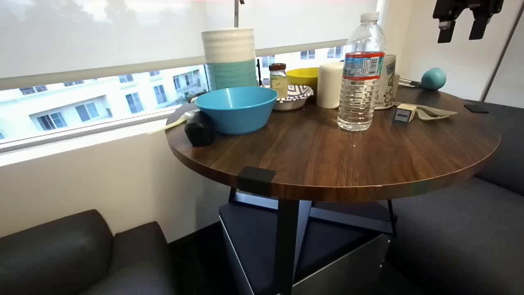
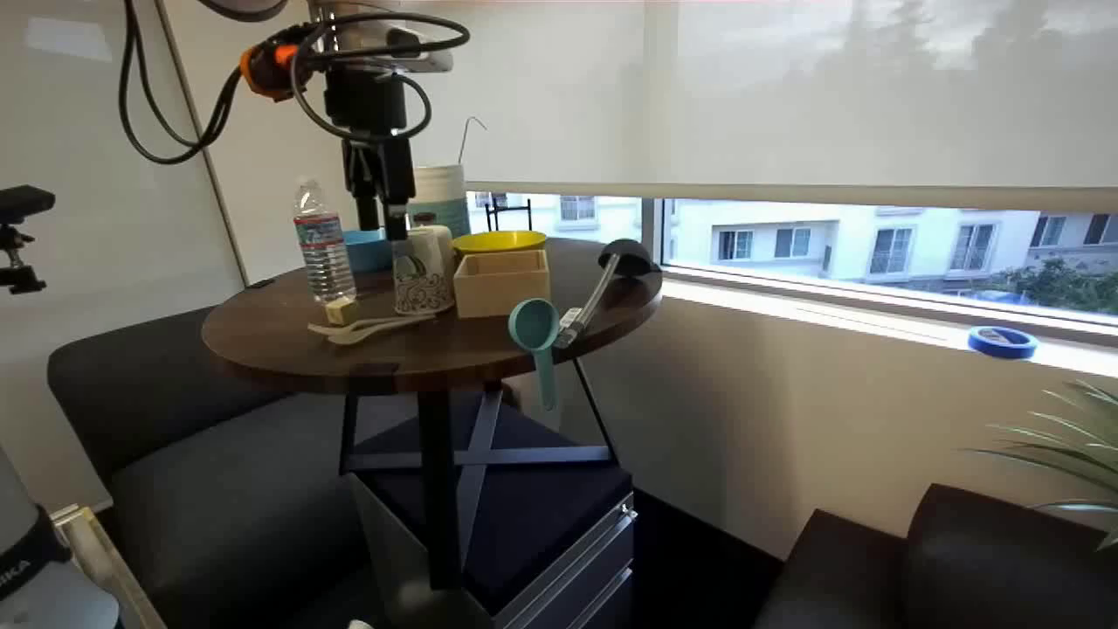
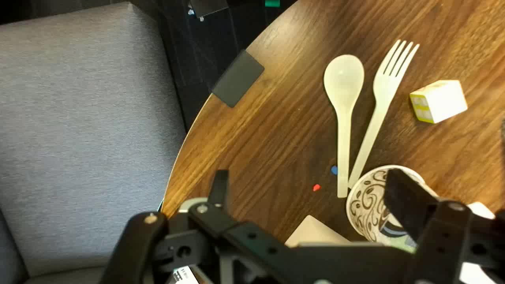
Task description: Put the white block on top of the water bottle
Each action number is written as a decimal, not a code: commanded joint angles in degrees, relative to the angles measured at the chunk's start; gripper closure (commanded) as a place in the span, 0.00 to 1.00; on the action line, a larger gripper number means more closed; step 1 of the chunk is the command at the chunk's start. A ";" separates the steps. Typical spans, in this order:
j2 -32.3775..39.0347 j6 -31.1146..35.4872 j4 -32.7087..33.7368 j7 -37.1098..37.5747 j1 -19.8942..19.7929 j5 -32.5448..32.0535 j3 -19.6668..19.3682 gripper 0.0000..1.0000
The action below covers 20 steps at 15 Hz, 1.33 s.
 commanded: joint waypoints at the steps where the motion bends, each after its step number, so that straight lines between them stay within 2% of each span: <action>1: 0.04 -0.14 0.16 -0.01 0.04 -0.01 -0.04 0.00; 4: 0.04 -0.13 0.16 -0.01 0.04 -0.01 -0.04 0.00; 10: -1.68 -0.55 -3.47 -5.76 4.03 7.03 -0.15 0.00; 13: -1.65 0.88 -7.32 -9.15 5.55 9.64 -0.12 0.00; 15: -1.21 2.98 -9.66 -10.76 6.38 9.81 0.48 0.00; 16: -0.20 0.89 -6.97 -8.79 5.34 8.30 0.52 0.00; 20: -0.01 1.16 -7.36 -8.89 5.36 8.25 0.54 0.00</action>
